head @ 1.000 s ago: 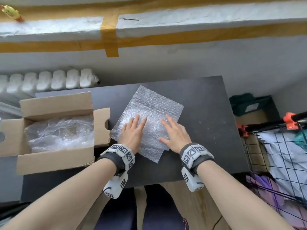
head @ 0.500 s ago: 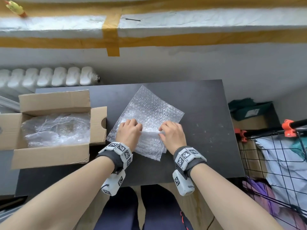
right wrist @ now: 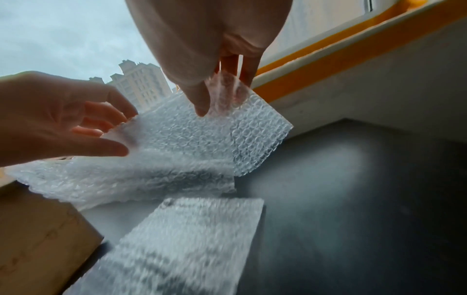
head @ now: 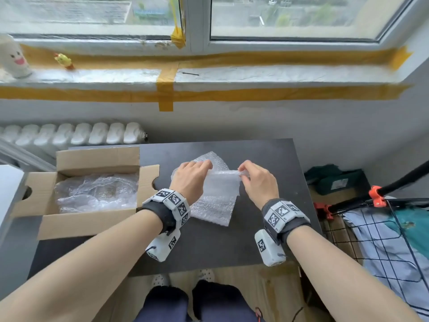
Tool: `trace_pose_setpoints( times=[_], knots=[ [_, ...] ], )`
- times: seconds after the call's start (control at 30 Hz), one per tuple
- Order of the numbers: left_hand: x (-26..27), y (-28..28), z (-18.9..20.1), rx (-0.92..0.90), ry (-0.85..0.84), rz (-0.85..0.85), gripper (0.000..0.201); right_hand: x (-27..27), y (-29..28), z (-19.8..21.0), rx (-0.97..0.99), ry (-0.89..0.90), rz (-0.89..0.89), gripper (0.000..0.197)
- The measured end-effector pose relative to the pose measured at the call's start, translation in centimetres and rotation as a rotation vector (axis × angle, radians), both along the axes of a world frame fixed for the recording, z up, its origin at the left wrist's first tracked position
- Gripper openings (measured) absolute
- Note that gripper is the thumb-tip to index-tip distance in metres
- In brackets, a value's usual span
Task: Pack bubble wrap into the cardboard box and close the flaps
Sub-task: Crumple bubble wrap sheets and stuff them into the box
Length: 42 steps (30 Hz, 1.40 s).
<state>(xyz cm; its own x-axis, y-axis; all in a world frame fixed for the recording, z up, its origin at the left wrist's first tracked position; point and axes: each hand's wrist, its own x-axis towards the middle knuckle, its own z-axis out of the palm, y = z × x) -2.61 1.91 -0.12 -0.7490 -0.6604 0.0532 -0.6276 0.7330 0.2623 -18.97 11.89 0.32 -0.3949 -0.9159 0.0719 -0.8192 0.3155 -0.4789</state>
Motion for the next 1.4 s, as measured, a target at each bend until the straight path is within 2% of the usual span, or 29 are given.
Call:
trace_pose_setpoints(
  times=[0.1, 0.27, 0.4, 0.6, 0.73, 0.83, 0.97, 1.03, 1.1, 1.2, 1.3, 1.4],
  knots=[
    [0.0, -1.2, 2.6, -0.056, 0.000, -0.033, 0.036, -0.5, -0.5, 2.4, -0.091, 0.019, -0.027, 0.008],
    [2.5, -3.3, 6.9, -0.163, 0.101, -0.033, 0.040, 1.0, -2.6, 5.9, -0.253, 0.058, 0.009, 0.007],
    [7.1, -5.2, 8.7, -0.110, 0.116, -0.012, 0.041, 4.2, -4.9, 7.7, -0.386, 0.108, 0.083, 0.009],
    [16.3, -6.9, 10.2, -0.191, 0.161, 0.056, 0.027, 10.7, -8.0, 7.8, -0.466, 0.106, 0.214, 0.012],
    [22.3, -7.4, 9.1, -0.229, 0.147, 0.119, 0.030, 15.6, -9.5, 7.0, -0.401, 0.117, 0.395, 0.012],
    [26.1, -7.5, 7.2, -0.221, 0.123, 0.138, 0.035, 19.2, -10.0, 6.1, -0.276, 0.121, 0.517, 0.010],
    [29.9, -7.8, 4.5, -0.140, 0.029, 0.103, 0.038, 22.6, -10.1, 4.5, -0.056, 0.101, 0.554, 0.009],
    [31.6, -8.3, 3.6, -0.113, -0.058, 0.073, 0.041, 24.2, -10.4, 3.9, 0.031, 0.076, 0.549, 0.015],
    [31.4, -8.2, 3.0, -0.125, -0.112, 0.068, 0.043, 24.2, -10.1, 3.6, 0.099, 0.045, 0.548, 0.031],
    [31.7, -8.6, 2.0, -0.006, -0.108, 0.048, 0.045, 25.6, -10.2, 3.1, 0.191, 0.091, 0.559, 0.049],
    [31.5, -8.8, 1.2, 0.051, -0.119, -0.009, 0.045, 26.8, -10.6, 2.8, 0.250, 0.087, 0.559, 0.049],
    [30.8, -8.6, 0.7, 0.040, -0.185, -0.069, 0.035, 27.7, -11.0, 2.3, 0.260, 0.036, 0.555, 0.045]
  ],
)
